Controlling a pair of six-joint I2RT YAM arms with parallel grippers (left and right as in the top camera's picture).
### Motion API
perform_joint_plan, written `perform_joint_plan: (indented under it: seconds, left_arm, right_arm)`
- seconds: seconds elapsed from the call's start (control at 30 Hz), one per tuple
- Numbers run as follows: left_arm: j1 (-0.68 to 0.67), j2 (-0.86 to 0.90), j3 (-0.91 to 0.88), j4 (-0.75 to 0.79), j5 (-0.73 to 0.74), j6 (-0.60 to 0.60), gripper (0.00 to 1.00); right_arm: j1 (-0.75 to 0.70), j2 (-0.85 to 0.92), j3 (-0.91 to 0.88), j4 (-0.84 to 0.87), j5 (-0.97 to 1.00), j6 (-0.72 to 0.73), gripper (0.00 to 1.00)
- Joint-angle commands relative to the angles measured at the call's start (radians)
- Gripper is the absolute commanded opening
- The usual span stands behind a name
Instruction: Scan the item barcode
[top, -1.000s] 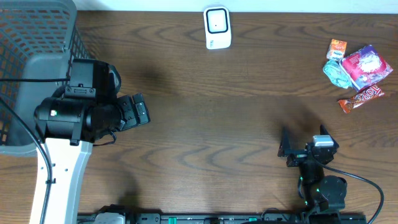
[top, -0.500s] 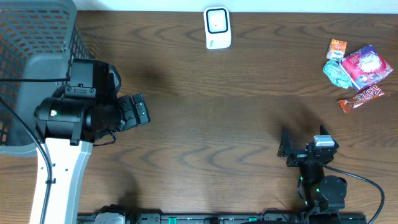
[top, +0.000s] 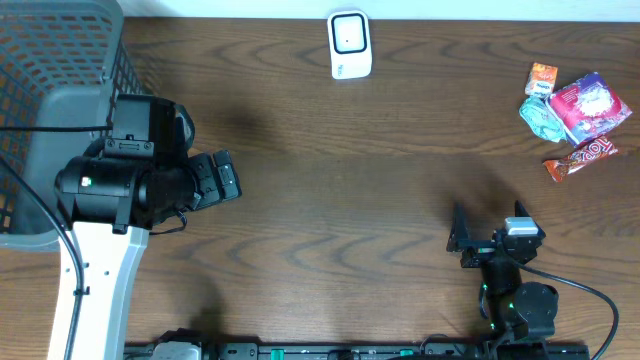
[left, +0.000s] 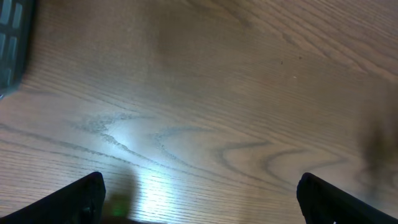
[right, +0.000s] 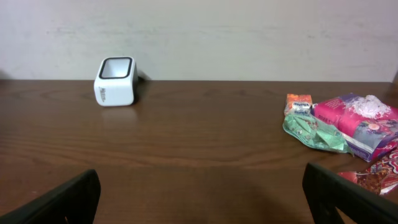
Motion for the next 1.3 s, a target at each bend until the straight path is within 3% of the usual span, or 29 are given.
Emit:
perform_joint_plan:
  seconds: [0.0, 0.8, 0.97, 1.13, 1.27]
  left_arm:
    - [0.004, 0.000, 0.000, -0.004, 0.002, 0.018, 0.98]
    - [0.004, 0.000, 0.000, -0.004, 0.002, 0.018, 0.98]
    - [0.004, -0.006, -0.001, 0.002, -0.085, 0.052, 0.98]
    - [0.003, -0.089, -0.050, 0.025, -0.085, 0.084, 0.98]
    - [0.003, -0.209, -0.163, 0.135, -0.063, 0.166, 0.98]
  right_arm:
    - [-0.003, -0.006, -0.001, -0.004, -0.001, 0.017, 0.99]
    - [-0.003, -0.006, -0.001, -0.004, -0.002, 0.017, 0.99]
    - [-0.003, -0.006, -0.001, -0.004, -0.002, 0.017, 0.99]
    - [-0.003, -0.006, -0.001, -0.004, -0.001, 0.017, 0.99]
    - [-0.003, -0.006, -0.001, -0.004, -0.002, 0.017, 0.99]
